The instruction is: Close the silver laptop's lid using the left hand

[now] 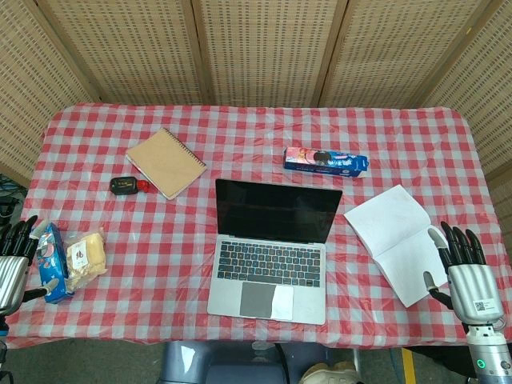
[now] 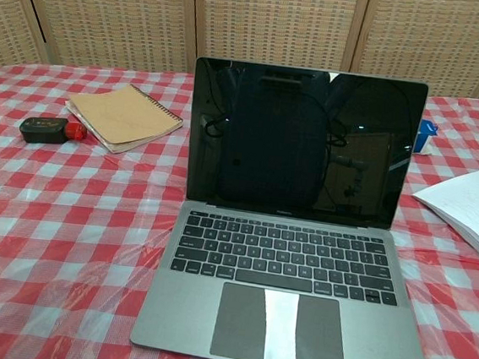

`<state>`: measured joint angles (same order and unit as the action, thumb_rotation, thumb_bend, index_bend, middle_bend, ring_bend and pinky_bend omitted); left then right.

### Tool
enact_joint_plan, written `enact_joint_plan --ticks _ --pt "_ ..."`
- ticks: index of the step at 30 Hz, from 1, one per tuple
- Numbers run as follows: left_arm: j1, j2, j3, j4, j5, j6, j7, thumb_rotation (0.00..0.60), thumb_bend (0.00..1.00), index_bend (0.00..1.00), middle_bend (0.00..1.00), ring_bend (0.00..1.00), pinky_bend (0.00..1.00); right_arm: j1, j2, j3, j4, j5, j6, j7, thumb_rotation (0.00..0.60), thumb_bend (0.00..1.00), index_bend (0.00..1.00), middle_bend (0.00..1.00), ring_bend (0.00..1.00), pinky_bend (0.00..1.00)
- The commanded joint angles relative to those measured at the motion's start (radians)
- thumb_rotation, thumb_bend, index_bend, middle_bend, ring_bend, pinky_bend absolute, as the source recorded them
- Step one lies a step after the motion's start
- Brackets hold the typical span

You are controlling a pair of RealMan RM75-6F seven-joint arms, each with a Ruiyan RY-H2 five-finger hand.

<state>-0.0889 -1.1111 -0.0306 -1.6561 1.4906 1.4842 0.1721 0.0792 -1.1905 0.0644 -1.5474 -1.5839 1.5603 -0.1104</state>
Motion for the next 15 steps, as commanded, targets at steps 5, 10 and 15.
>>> enact_joint_plan --ticks 5,10,15 --pt "-0.003 -0.006 -0.001 0.001 -0.005 -0.006 0.02 0.6 0.0 0.0 0.0 0.0 0.0 -0.003 0.001 0.002 0.003 0.009 0.0 0.007 0.6 0.61 0.0 0.0 0.0 0.0" --pt "-0.003 -0.006 0.004 -0.002 0.003 -0.008 0.015 0.6 0.0 0.0 0.0 0.0 0.0 -0.003 0.005 0.0 -0.003 0.016 -0.01 0.004 0.6 0.62 0.0 0.0 0.0 0.0" --pt "-0.006 -0.006 0.004 -0.001 0.005 -0.01 0.016 0.6 0.0 0.0 0.0 0.0 0.0 -0.001 0.003 -0.002 -0.004 0.01 -0.011 -0.007 0.6 0.63 0.0 0.0 0.0 0.0"
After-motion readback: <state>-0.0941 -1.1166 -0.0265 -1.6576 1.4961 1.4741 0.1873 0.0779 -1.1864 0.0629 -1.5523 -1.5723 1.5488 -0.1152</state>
